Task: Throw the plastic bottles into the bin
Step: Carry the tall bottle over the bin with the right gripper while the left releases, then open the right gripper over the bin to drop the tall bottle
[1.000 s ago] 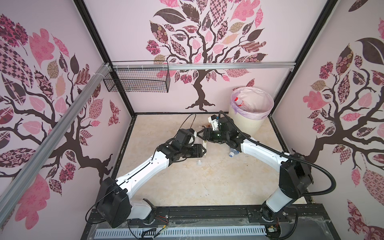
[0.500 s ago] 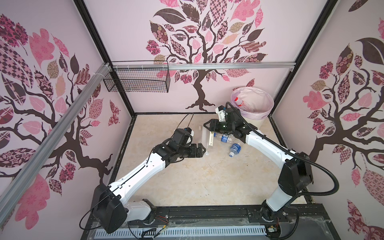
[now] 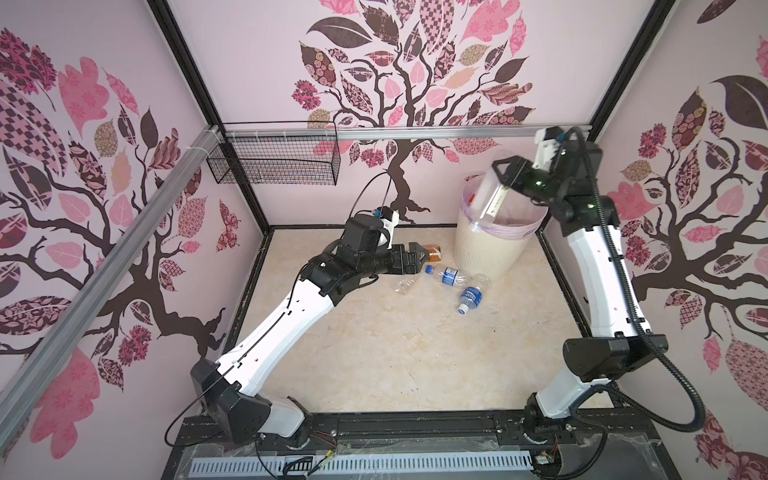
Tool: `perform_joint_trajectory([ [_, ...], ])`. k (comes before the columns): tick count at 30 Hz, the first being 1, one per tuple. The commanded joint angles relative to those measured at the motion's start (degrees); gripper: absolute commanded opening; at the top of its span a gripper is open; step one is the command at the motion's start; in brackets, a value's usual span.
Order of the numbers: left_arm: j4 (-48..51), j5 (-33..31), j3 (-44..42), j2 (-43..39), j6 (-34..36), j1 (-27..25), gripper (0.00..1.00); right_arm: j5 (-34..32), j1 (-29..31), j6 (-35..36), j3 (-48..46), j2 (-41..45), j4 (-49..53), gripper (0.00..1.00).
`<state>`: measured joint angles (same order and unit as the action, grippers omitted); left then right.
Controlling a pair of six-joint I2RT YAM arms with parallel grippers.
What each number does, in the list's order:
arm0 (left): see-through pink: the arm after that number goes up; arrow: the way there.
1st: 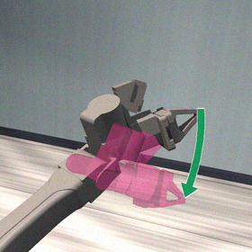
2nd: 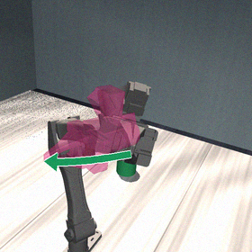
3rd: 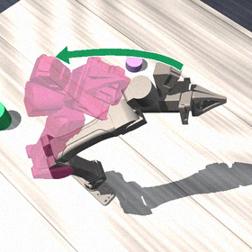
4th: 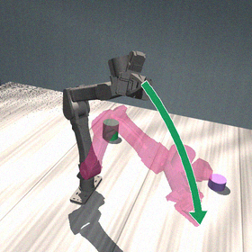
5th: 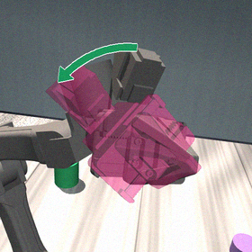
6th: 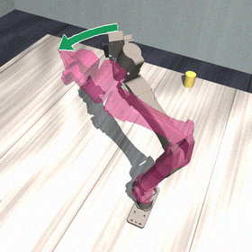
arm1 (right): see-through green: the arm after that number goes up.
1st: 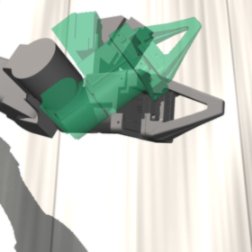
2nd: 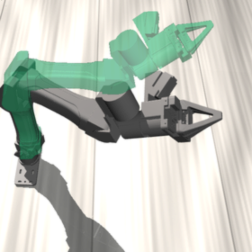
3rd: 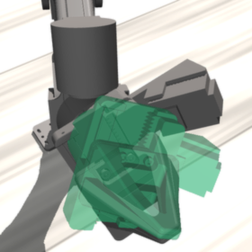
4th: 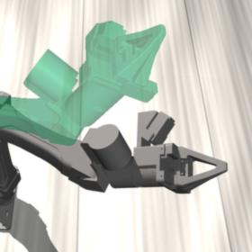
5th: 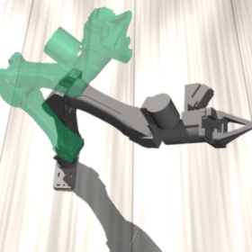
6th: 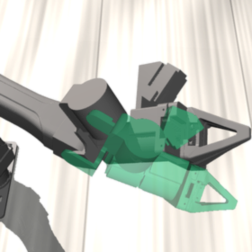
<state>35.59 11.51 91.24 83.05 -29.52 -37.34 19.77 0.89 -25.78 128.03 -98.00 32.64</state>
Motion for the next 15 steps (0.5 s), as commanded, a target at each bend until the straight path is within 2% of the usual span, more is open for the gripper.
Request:
perform_joint_trajectory([
  [1,-0.8,1.8,4.4,1.4,0.7,-0.1,0.98,1.8,-3.9,-2.1,9.7,-3.2,5.2,0.51],
  [5,-1.2,1.7,4.9,1.8,1.0,-0.1,0.98,2.3,-8.9,-5.6,12.9,-4.6,2.7,0.51],
  [9,-1.3,1.2,4.6,2.6,1.7,-0.1,0.98,1.9,-10.1,-7.9,10.4,-7.4,-0.8,0.53],
  [12,-1.1,1.2,4.3,3.4,1.7,-0.1,0.98,1.9,-10.1,-10.4,4.9,-10.2,-5.4,0.54],
  [13,-0.9,1.3,4.3,3.6,1.7,-0.1,0.98,1.3,-10.0,-10.8,3.7,-11.5,-6.3,0.56],
  [15,-0.4,1.5,3.9,3.8,1.5,-0.1,0.98,0.8,-10.1,-10.9,5.4,-14.9,-4.9,0.71],
])
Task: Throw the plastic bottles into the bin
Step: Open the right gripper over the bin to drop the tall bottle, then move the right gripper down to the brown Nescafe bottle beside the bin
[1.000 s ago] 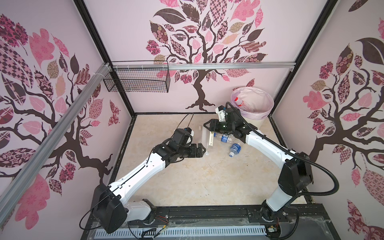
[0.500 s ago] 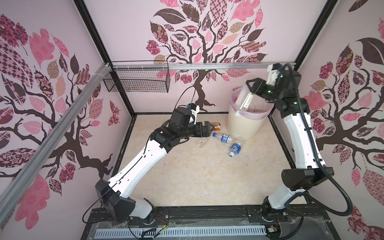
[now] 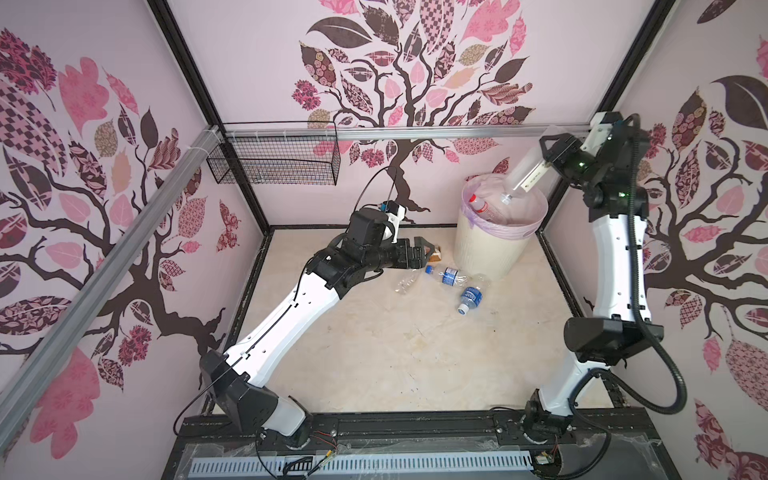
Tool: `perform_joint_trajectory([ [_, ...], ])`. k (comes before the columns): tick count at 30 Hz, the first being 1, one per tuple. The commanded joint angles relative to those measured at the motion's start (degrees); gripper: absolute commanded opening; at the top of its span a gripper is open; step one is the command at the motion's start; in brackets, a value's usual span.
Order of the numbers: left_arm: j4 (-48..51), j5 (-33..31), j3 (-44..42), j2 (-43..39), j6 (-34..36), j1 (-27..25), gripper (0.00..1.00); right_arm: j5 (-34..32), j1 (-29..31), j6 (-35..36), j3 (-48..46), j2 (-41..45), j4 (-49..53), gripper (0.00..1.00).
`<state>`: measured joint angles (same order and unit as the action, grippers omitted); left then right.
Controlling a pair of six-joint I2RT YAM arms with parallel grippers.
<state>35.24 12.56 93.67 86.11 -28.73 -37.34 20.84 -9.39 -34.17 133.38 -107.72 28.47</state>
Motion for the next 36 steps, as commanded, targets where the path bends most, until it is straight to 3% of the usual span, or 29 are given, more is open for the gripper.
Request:
perform_joint_trajectory([
  [1,0.2,0.5,1.2,0.6,0.6,-0.1,0.98,-0.1,0.2,-2.0,3.4,-7.0,1.8,0.76],
  [4,0.3,0.3,-0.4,-0.2,0.2,-0.2,0.98,0.6,0.5,-1.2,10.0,-8.9,6.0,0.99],
  [17,-0.4,2.4,-6.9,-3.6,-2.6,-0.1,0.98,-2.3,5.5,3.7,-4.1,7.1,4.5,1.00],
  [29,-0.2,8.2,-19.1,-8.1,-8.1,8.6,0.98,-13.4,20.7,13.9,-29.2,19.2,1.4,1.00],
  [36,1.2,9.1,-23.0,-8.2,-7.9,10.1,0.98,-21.4,30.7,20.0,-40.8,20.7,0.2,1.00],
])
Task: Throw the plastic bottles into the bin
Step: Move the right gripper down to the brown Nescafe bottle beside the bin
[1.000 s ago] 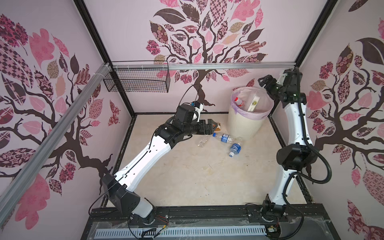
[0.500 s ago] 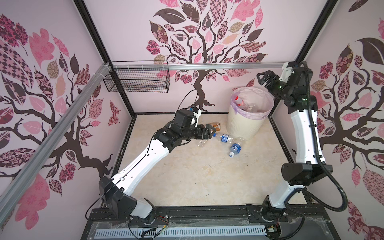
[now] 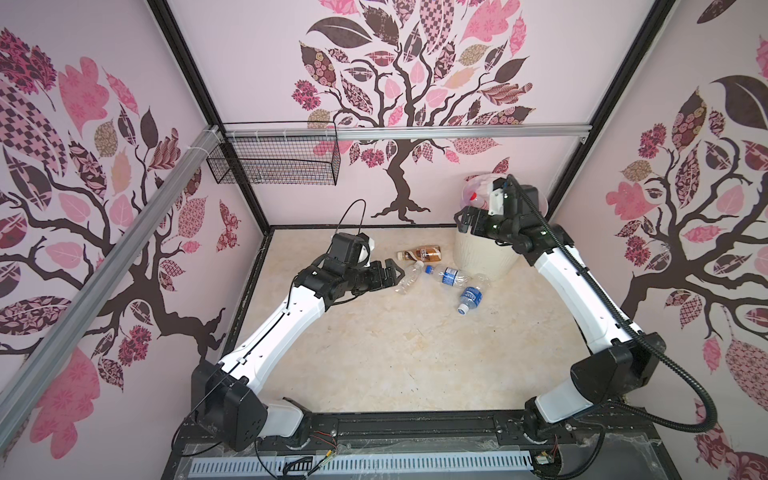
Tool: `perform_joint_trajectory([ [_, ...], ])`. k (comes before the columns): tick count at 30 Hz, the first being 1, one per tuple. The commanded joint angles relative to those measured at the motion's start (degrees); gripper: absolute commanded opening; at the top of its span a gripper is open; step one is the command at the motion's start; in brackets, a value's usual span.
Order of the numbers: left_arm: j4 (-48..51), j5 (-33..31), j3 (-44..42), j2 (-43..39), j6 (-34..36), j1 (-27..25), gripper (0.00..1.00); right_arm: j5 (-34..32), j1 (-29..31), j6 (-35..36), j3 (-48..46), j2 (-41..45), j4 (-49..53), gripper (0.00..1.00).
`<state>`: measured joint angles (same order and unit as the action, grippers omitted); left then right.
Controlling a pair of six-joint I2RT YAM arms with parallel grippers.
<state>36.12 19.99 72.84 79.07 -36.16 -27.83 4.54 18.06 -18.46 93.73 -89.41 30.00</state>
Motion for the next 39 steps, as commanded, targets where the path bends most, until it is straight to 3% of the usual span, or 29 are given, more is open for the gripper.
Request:
perform_joint_trajectory([
  [1,-0.6,2.6,-3.5,-1.3,-1.2,1.1,0.98,-6.2,4.9,4.9,-2.1,1.8,-1.4,1.00],
  [7,-7.7,10.0,-12.4,-2.7,-7.6,7.3,0.98,-7.7,9.7,7.7,-3.8,-5.5,-3.8,1.00],
  [12,-9.4,11.7,-15.7,-2.1,-8.4,10.0,0.98,-8.6,10.0,9.6,0.5,-14.8,-3.8,1.00],
  [29,-7.7,14.1,-12.1,6.3,-5.0,11.4,0.98,-10.8,9.9,14.4,34.3,-46.8,3.3,0.99],
  [39,-6.0,15.1,-13.2,6.6,-2.9,13.5,0.98,-11.3,9.2,15.4,44.5,-58.2,5.1,1.00],
])
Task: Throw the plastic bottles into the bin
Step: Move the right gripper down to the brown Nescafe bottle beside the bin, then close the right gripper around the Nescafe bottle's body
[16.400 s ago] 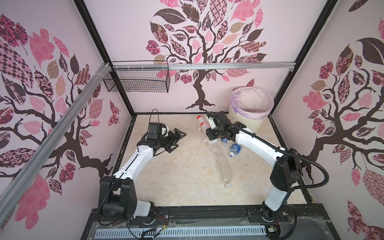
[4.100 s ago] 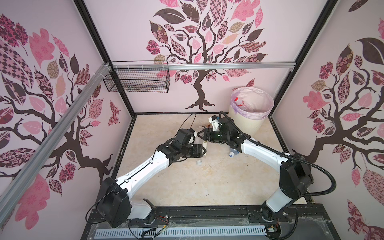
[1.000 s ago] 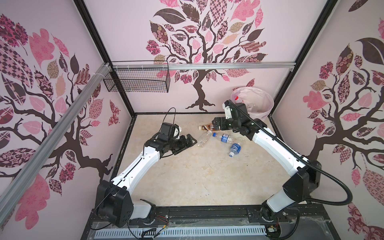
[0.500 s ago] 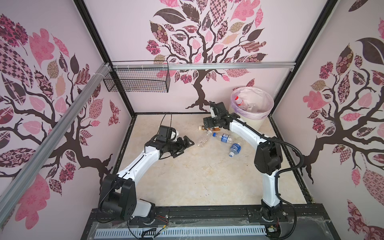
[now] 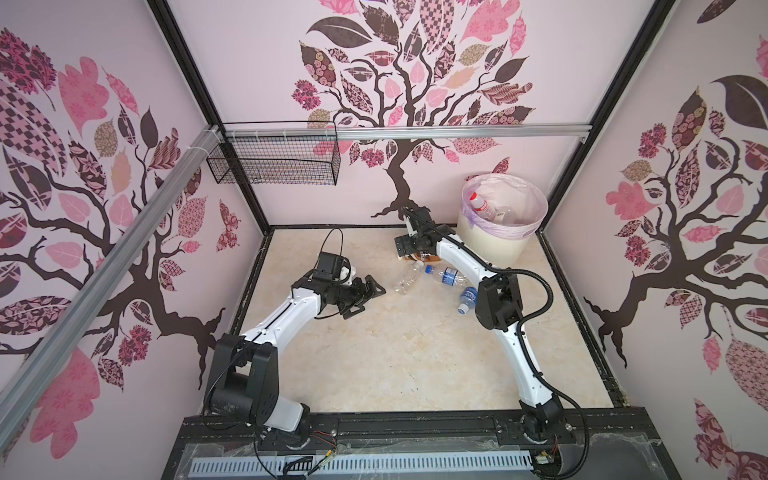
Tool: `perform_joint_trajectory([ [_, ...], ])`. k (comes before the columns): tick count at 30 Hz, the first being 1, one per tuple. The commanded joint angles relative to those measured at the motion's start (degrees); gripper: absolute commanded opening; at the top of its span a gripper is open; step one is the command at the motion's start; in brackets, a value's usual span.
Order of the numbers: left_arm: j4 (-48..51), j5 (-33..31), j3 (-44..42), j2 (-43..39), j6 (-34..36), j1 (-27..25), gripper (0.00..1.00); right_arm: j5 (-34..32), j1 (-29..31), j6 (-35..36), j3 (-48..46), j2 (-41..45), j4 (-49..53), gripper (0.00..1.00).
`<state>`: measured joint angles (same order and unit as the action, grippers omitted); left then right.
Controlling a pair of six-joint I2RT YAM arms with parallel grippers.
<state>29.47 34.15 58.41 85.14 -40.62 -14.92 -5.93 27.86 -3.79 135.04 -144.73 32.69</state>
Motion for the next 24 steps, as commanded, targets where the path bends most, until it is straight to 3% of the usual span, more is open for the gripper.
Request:
perform_joint_trajectory([
  [1,0.7,1.1,1.1,0.5,1.8,0.6,0.98,-0.6,-0.8,0.5,3.4,-3.3,2.4,1.00],
  [24,1.9,2.3,-0.6,-2.2,2.5,0.7,0.98,2.4,-1.4,-4.2,-9.4,2.7,-0.2,0.99],
])
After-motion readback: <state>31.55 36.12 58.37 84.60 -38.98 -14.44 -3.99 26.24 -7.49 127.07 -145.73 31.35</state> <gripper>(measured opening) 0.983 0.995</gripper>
